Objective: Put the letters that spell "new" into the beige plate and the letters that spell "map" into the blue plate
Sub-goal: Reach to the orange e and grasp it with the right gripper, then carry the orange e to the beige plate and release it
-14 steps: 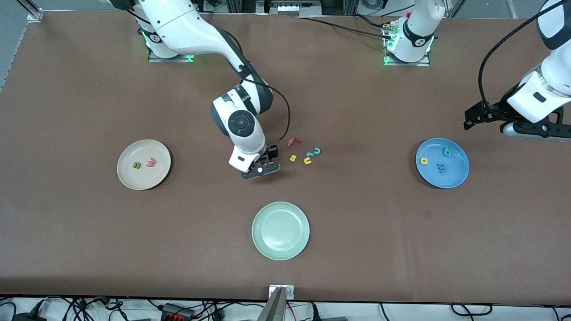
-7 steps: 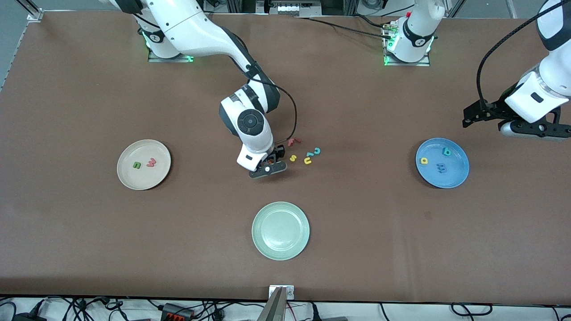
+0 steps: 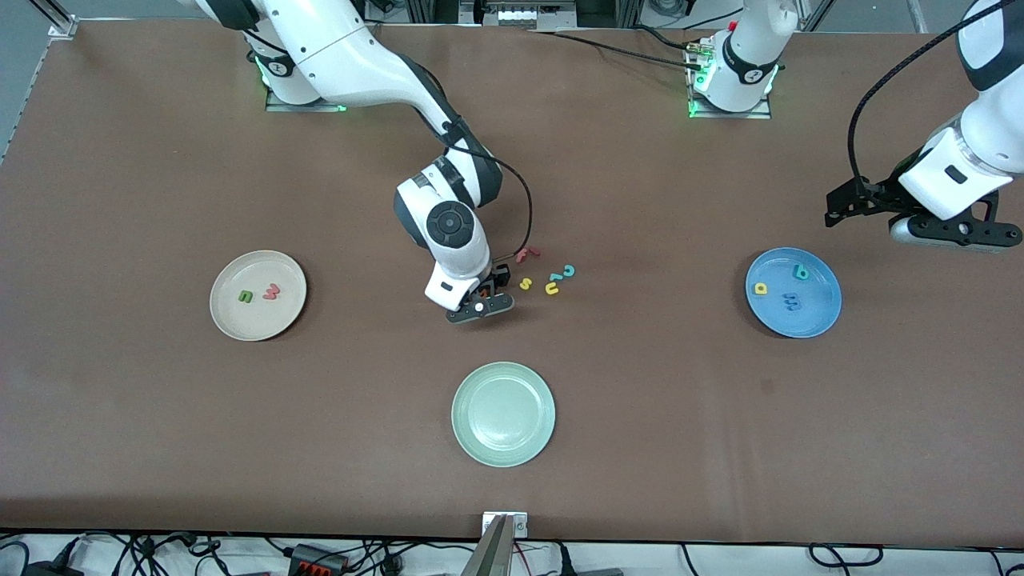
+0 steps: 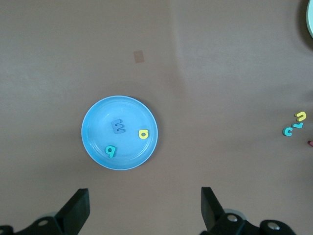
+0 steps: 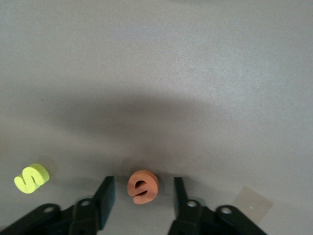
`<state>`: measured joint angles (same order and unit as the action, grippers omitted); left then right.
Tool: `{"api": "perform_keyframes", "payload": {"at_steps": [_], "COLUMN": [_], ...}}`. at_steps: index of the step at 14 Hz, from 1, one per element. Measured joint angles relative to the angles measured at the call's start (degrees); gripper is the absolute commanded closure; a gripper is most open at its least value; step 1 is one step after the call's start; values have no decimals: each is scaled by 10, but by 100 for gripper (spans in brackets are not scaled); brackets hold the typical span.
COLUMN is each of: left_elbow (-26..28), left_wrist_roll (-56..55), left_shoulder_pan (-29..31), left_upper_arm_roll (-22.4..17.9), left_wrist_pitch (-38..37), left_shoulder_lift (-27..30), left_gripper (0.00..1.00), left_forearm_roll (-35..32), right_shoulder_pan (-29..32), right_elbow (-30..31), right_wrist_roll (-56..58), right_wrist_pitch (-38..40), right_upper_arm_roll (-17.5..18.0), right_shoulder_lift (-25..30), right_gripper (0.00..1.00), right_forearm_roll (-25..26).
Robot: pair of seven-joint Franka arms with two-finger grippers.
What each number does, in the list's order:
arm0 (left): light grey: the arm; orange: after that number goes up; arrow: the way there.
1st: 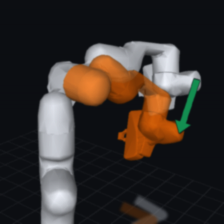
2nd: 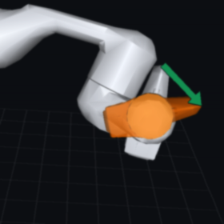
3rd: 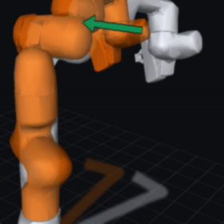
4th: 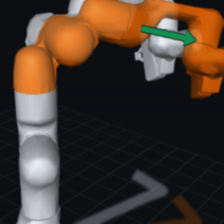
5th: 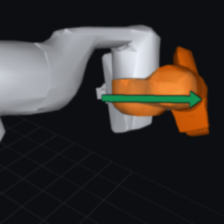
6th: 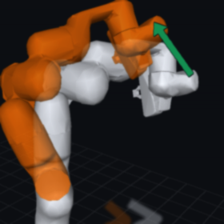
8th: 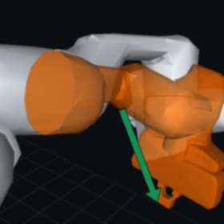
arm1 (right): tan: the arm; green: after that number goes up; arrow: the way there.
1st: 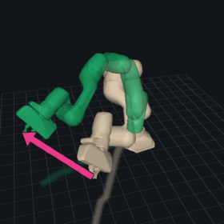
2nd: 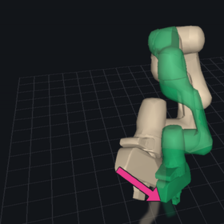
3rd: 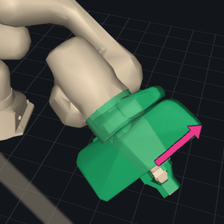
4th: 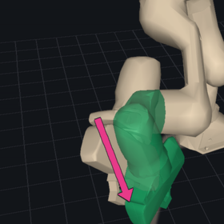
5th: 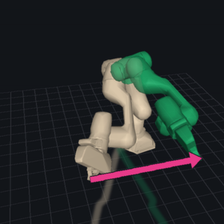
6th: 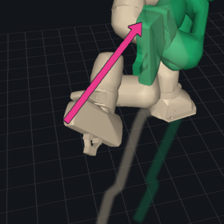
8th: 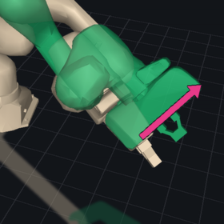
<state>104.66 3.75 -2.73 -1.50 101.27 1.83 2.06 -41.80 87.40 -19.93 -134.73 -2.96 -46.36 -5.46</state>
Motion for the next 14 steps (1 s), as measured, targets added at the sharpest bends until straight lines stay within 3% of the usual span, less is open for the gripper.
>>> {"api": "perform_keyframes", "payload": {"at_steps": [3,11,14], "left_elbow": [0,0,0], "left_wrist_roll": [0,0,0], "left_shoulder_pan": [0,0,1], "left_upper_arm_roll": [1,1,2], "left_wrist_pitch": [0,-6,-7], "left_shoulder_lift": [0,0,0], "left_gripper": [0,0,0], "left_forearm_roll": [0,0,0], "right_shoulder_pan": [0,11,48], "right_elbow": [0,-2,-10], "right_wrist_roll": [0,0,1], "right_wrist_pitch": [0,6,56], "right_upper_arm_roll": [0,-20,-26], "right_shoulder_lift": [0,0,4], "right_gripper": [72,77,77], "right_forearm_roll": [0,0,0]}}
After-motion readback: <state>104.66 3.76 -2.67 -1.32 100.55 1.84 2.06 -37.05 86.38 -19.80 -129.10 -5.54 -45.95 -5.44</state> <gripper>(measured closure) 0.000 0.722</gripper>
